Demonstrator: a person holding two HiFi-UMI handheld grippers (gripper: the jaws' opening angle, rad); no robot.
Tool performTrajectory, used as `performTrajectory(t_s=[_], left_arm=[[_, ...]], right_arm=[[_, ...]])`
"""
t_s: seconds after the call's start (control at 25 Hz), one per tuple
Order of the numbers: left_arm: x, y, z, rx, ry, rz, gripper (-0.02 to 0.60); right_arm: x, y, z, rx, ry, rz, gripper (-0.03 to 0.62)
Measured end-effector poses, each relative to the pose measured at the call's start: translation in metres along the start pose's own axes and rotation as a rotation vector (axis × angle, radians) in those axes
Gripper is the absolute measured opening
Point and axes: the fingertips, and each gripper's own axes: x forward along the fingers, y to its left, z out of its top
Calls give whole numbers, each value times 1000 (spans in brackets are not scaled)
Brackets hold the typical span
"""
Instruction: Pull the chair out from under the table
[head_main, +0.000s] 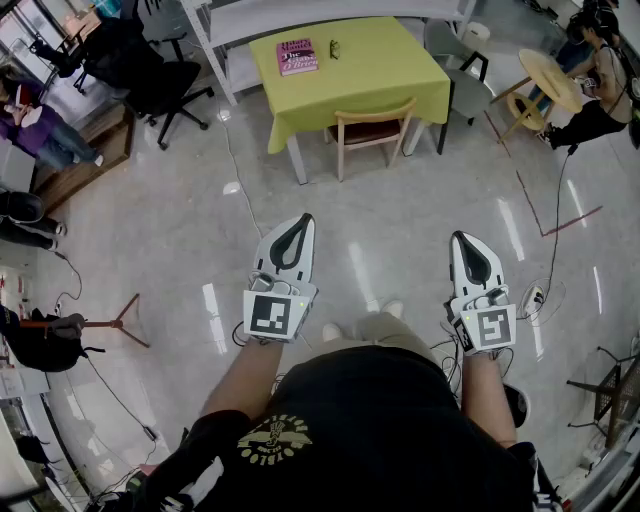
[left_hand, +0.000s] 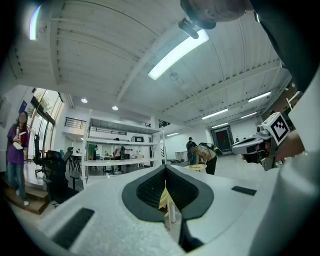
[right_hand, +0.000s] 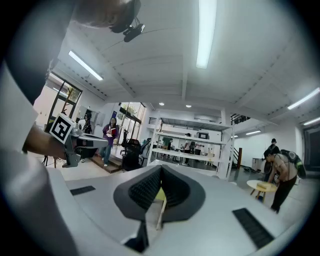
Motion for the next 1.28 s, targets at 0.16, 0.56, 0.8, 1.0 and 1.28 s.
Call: performTrajectory(t_s=[0.16,0.56,0.8,1.0,1.28], left_arm=[[8,4,-6,1,7,8,9],[55,12,-18,-23,16,20,9],[101,4,-20,-26,6,3,9],[140,2,-20,-55,-10,14,9],[191,6,-31,-51,51,58,9]], right_arm=[[12,-8,-5,4,3,-1,11],[53,-37,-15,-26,-2,43,11],[84,-79,-29,3,1,63,11],[109,-114,-30,-5,-18,78,11],[139,-158,-39,37,-13,103,11]])
